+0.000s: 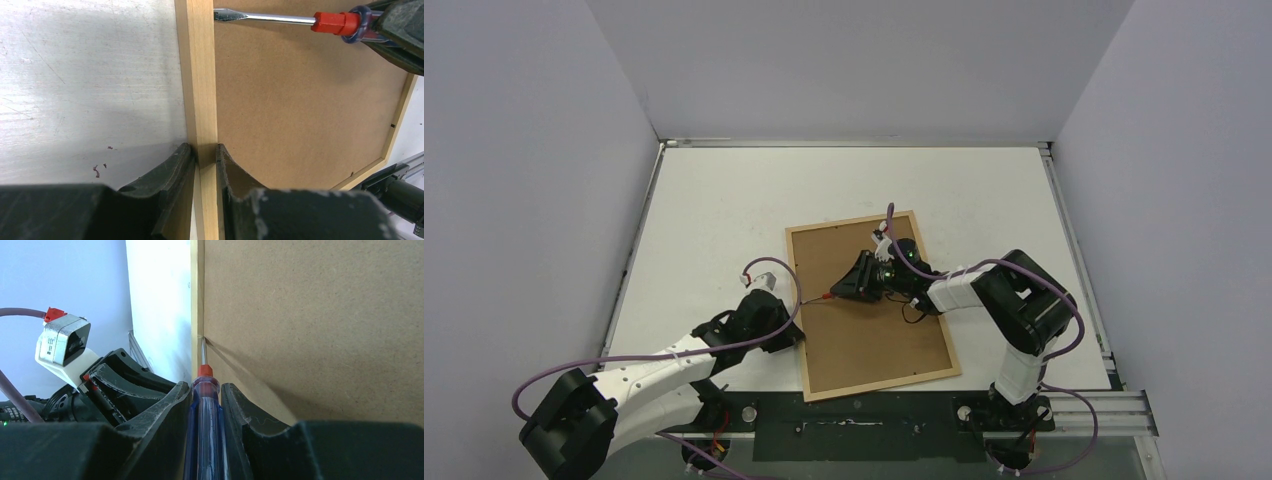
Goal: Take the photo out of the frame
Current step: Release the photo frame item from the photo frame.
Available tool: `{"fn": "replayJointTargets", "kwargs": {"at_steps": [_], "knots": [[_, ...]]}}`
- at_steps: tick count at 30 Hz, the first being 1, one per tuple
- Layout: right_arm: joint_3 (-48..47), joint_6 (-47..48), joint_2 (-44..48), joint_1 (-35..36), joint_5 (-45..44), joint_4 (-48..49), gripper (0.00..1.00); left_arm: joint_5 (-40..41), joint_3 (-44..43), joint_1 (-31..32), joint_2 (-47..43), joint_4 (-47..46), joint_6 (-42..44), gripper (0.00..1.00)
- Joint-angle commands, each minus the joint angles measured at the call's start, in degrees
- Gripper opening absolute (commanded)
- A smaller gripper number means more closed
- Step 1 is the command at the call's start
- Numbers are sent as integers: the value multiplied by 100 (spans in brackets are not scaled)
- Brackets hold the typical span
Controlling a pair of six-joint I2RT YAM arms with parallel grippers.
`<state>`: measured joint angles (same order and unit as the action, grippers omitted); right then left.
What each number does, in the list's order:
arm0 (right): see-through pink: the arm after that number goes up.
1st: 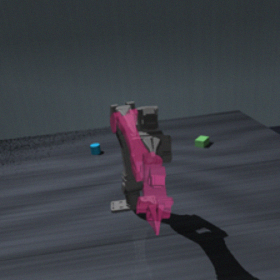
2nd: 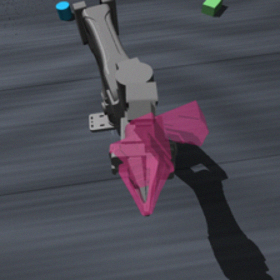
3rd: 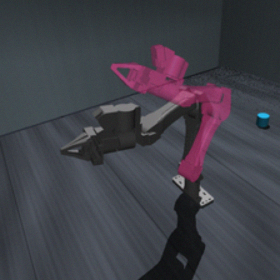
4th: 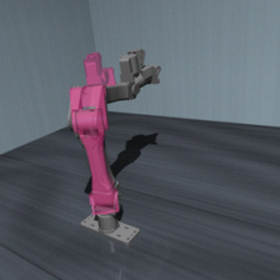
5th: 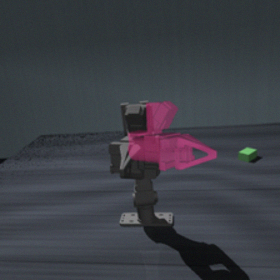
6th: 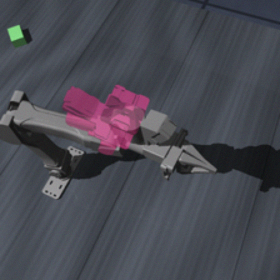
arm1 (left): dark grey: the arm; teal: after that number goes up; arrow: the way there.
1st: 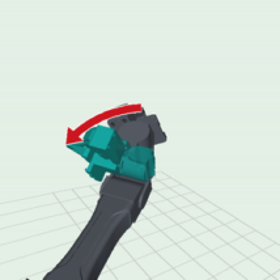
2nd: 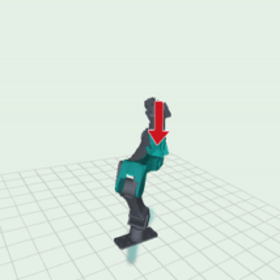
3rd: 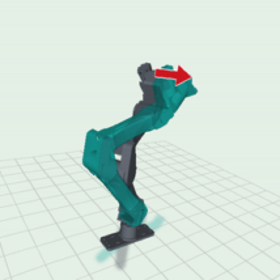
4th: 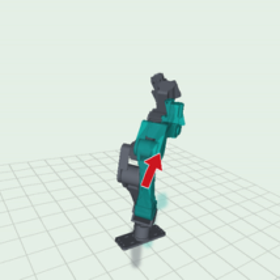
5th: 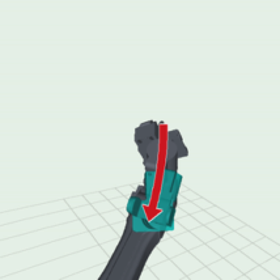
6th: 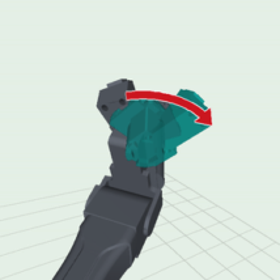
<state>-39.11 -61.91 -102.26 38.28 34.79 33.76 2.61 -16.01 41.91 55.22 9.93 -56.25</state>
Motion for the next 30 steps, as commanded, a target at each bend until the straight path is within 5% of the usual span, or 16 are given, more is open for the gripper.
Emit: {"fn": "replayJointTargets", "kwargs": {"at_steps": [1,6,17,30], "knots": [[-120,139,-181,102,-58,-44,0,-12,107,17,117,411,249,0],[-312,285,-158,235,-113,-344,0,-70,25,18,254,395,406,0],[-1522,1658,448,966,-1620,-3143,0,-37,25,17,200,322,485,0],[-2892,2660,249,1642,-2371,-4607,0,36,185,22,-100,368,344,0]]}}
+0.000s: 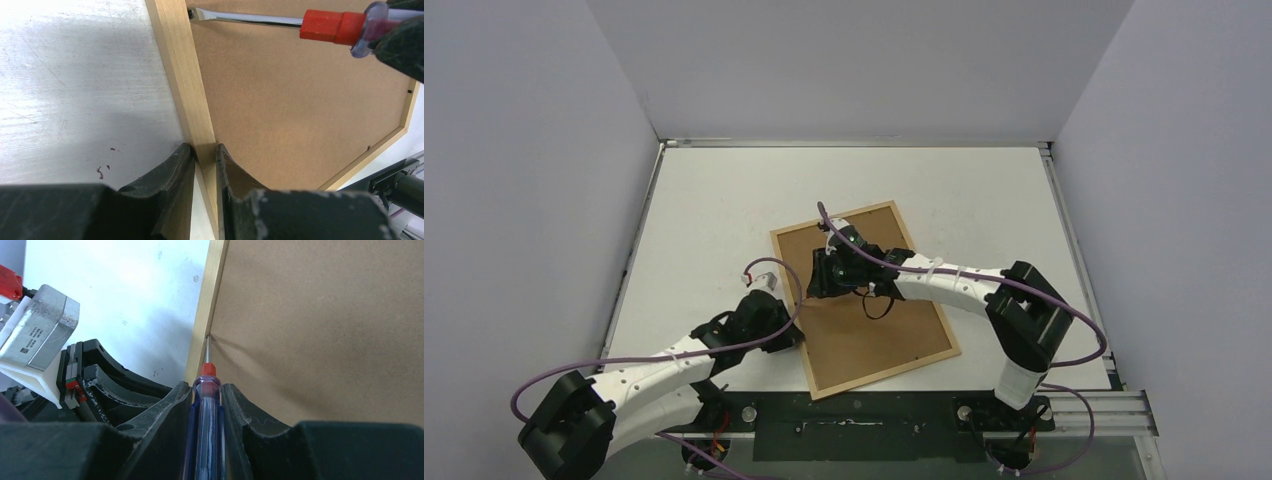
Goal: Take the photo out of the frame
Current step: Release the photo frame item from the photo frame.
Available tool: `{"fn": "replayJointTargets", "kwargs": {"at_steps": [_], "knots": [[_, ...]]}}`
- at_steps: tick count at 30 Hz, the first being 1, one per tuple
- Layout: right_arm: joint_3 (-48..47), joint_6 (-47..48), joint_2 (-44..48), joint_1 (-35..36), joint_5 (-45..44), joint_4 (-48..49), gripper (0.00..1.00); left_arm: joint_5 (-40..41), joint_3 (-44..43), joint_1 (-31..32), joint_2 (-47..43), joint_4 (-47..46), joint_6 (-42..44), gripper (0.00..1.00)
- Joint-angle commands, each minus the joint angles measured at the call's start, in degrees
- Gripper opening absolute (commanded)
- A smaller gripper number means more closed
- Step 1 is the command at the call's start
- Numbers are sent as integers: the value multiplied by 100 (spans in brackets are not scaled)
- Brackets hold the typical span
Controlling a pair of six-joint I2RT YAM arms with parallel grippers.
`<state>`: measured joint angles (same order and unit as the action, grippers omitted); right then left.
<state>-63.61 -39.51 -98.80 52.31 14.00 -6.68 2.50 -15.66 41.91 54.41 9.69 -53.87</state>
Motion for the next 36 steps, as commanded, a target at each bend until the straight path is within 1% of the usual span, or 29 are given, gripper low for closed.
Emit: {"fn": "replayJointTargets", "kwargs": {"at_steps": [1,10,19,21,24,27,28,32,33,34,36], "knots": [[-513,444,-126,284,-350,-623,0,67,151,19,-39,399,100,0],[-1081,576,-248,741,-1102,-1157,0,175,309,23,-334,402,-76,0],[-1509,165,-382,1164,-1847,-1506,0,224,374,22,-500,468,-141,0],[-1543,166,-372,1236,-1885,-1456,0,229,386,12,-536,477,-150,0],[-1623,184,-287,1249,-2119,-1625,0,254,387,25,-615,604,-158,0],[-1518,115,-77,1114,-2415,-1805,0,268,410,17,-742,683,-172,0],[-1388,48,26,991,-2380,-1772,0,264,420,19,-787,715,-169,0],[-443,-277,649,492,-1720,-1062,0,242,400,14,-905,748,-222,0],[-223,-361,800,362,-1561,-914,0,235,393,11,-916,733,-241,4],[-56,-430,936,265,-1466,-827,0,233,374,12,-916,728,-267,10],[211,-454,1210,142,-1444,-810,0,237,318,11,-883,702,-304,20]]}}
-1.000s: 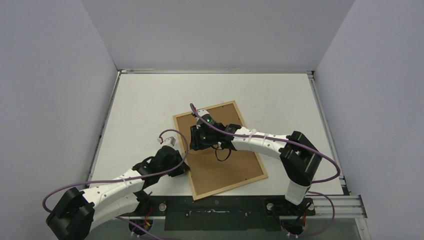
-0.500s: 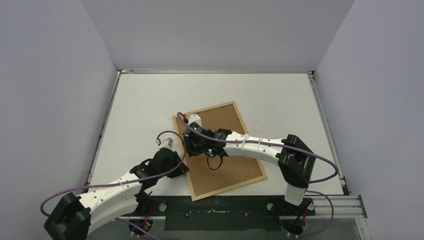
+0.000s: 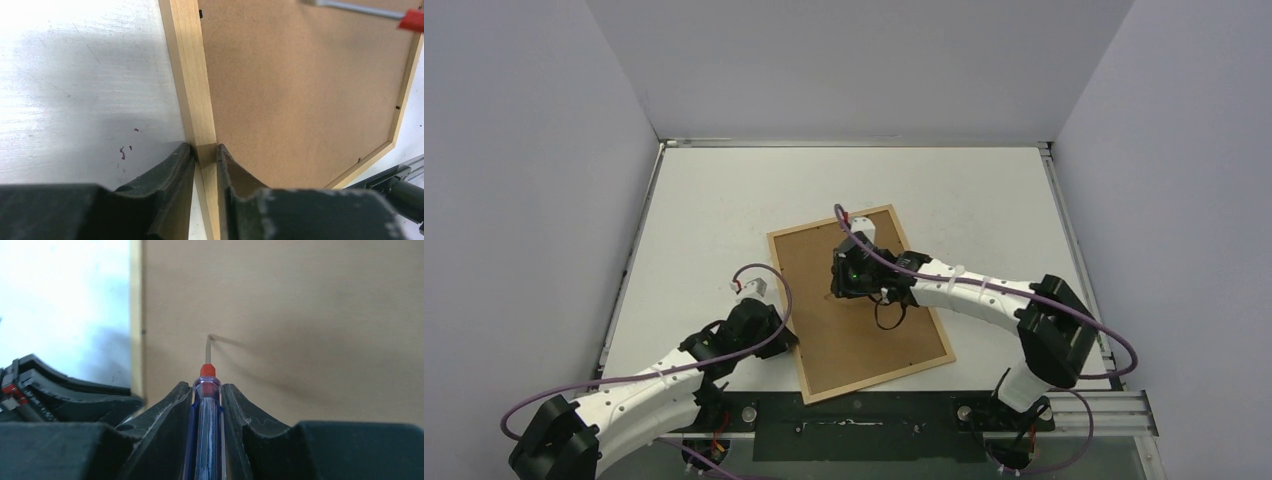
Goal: Take the photo out of the frame
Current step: Release the photo frame item from the photo frame.
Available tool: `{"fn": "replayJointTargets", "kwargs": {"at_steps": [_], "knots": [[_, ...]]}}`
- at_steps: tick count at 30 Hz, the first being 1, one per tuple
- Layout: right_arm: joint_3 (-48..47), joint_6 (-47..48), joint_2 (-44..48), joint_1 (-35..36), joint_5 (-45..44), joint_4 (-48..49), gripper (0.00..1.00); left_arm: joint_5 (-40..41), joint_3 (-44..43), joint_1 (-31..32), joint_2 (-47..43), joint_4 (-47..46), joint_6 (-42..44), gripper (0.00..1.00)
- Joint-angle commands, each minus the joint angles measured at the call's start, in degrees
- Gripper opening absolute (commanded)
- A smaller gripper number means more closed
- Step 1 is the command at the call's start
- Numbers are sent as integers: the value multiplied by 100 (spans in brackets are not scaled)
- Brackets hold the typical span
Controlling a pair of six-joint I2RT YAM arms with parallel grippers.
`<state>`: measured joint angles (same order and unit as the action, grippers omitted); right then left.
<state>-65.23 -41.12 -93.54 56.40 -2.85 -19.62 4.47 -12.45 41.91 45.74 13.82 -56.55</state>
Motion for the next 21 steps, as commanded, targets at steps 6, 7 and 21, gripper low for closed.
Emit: {"fn": "replayJointTargets", "kwargs": {"at_steps": [6,7,21], "knots": [[919,-445,1426,-573,417,415,0,167,-344,4,310,351,-10,41],[973,-472,1544,-596,429,407,0,199,-403,5,392,364,-1,43],[1312,-646,2284,-842,383,233,0,310,-1603,75,2193,733,968,7]]}}
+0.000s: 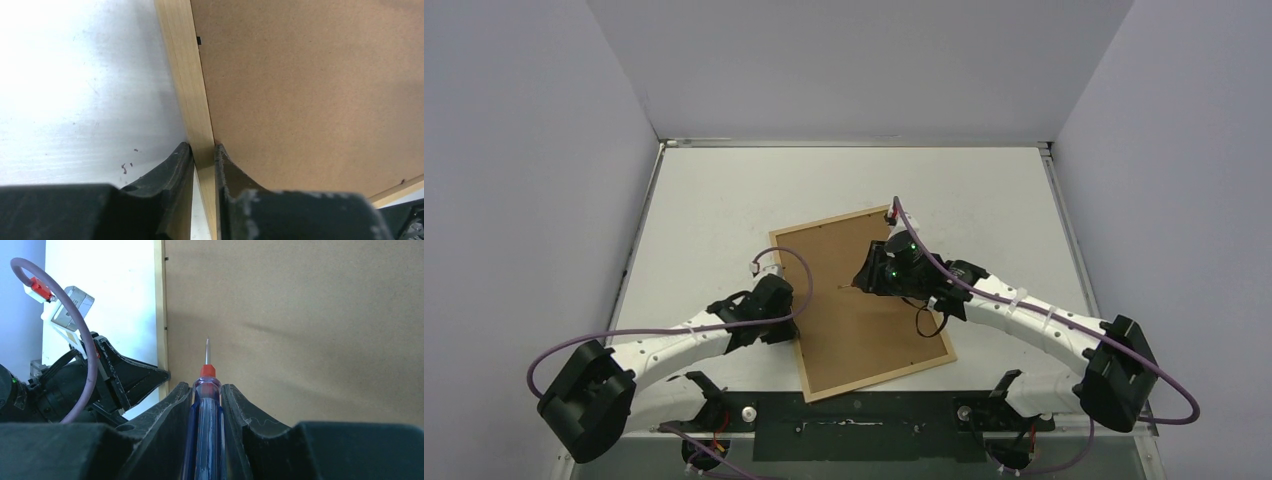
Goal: Take the photo out of the frame
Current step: Release the photo frame item from the photo frame.
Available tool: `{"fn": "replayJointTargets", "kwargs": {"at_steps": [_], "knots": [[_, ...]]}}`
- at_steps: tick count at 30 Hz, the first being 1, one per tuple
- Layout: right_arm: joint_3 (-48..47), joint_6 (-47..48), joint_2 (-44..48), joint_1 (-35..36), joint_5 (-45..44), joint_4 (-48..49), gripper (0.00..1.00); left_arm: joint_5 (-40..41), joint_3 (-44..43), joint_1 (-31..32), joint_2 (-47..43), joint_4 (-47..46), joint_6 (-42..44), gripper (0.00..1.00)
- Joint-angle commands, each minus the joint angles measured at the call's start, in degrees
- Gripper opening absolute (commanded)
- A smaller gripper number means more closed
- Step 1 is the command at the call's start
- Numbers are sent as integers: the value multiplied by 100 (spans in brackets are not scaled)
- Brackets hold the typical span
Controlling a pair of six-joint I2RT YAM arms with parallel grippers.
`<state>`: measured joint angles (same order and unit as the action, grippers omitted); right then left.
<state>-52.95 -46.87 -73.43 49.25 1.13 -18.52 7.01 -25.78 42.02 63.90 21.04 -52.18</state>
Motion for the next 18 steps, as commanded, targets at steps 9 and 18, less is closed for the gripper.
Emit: {"fn": "replayJointTargets", "kwargs": {"at_steps": [9,18], "knots": [[636,-209,638,-865,509,333,0,-483,-524,163,942,-802,1489,0],[839,-323,499,-1332,1245,871,0,-671,-570,184,1172,-1215,1586,0]]}}
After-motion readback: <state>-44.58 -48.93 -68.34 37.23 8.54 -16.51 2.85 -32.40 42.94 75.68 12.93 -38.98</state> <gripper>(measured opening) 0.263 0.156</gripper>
